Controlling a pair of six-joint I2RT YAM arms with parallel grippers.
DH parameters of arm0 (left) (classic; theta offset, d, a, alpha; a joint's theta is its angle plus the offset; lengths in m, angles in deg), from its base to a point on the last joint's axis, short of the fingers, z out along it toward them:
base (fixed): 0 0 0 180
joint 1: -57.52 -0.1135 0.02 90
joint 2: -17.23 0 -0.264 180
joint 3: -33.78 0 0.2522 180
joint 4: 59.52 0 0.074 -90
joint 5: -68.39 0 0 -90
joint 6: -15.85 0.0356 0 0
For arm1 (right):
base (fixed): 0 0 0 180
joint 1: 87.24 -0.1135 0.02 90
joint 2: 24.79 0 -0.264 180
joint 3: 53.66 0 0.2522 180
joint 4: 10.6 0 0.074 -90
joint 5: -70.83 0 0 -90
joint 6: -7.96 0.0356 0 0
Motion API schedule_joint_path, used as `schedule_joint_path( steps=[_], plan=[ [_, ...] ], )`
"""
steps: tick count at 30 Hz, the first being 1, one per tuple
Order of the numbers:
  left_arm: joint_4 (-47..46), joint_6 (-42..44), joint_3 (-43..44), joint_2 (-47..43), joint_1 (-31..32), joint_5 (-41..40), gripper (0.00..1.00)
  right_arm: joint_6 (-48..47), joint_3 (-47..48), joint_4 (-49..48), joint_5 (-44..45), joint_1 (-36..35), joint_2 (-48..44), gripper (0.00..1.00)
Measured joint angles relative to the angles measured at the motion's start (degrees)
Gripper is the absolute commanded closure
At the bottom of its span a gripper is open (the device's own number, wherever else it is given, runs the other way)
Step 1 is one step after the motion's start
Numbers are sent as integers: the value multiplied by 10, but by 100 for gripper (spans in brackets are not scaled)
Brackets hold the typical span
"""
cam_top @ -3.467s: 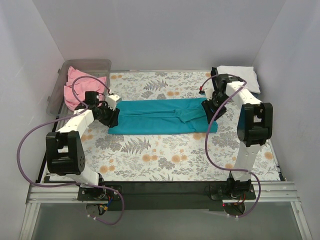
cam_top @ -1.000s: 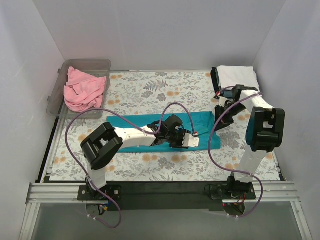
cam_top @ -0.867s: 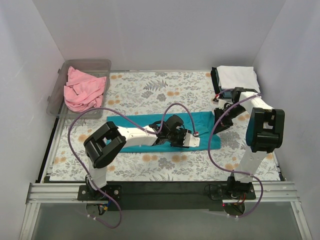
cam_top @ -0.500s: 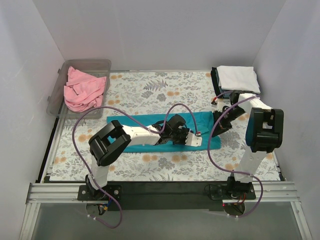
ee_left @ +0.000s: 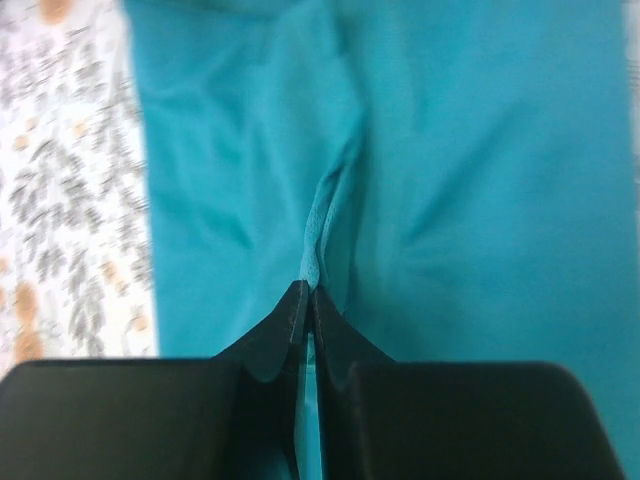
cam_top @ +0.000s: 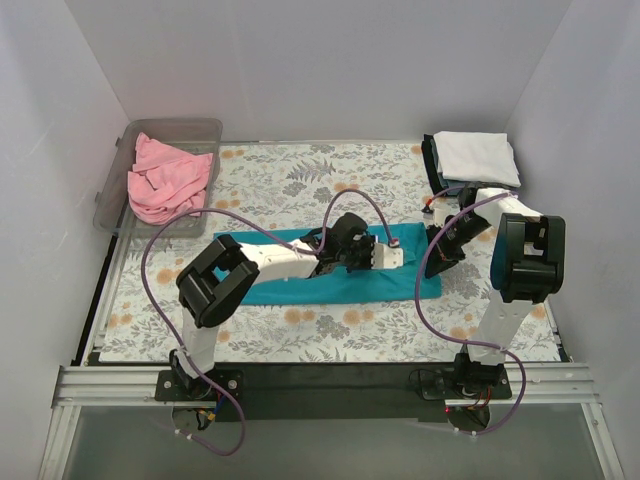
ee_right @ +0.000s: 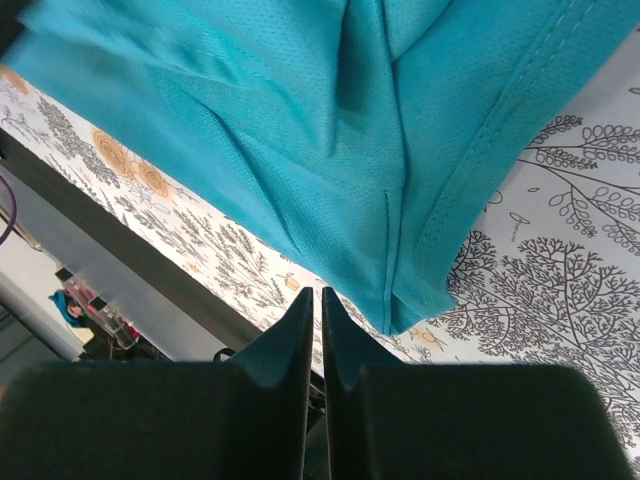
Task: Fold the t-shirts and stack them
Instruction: Fold the tshirt
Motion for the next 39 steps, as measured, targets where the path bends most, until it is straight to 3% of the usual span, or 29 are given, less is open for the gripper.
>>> schedule_joint_path(
  steps=[5, 6, 7, 9, 10, 13, 19, 23, 30, 39],
  plan=[
    [-7, -32, 35, 12, -40, -11, 98, 0, 0, 0, 3, 0, 0, 89],
    [-6, -38, 39, 16, -47, -12, 93, 0, 0, 0, 3, 0, 0, 89],
    [-5, -44, 45, 20, -54, -12, 79, 0, 0, 0, 3, 0, 0, 89],
    [-1, -55, 55, 29, -66, -14, 70, 0, 0, 0, 3, 0, 0, 89],
    [0, -64, 58, 33, -70, -16, 59, 0, 0, 0, 2, 0, 0, 88],
    [15, -81, 60, 36, -77, -14, 50, -1, 8, 2, 0, -1, 0, 88],
    [42, -122, 46, 15, -80, 5, 50, 1, 85, 4, -2, -19, 9, 85],
    [79, -169, 40, -23, -94, 22, 50, 1, 116, -6, 0, -41, 22, 77],
    [161, -224, 11, -110, -189, 48, 50, -19, 46, -5, 50, -73, 23, 76],
    [263, -213, -85, -162, -299, 50, 54, -32, -3, -28, 165, -73, 23, 76]
  ],
)
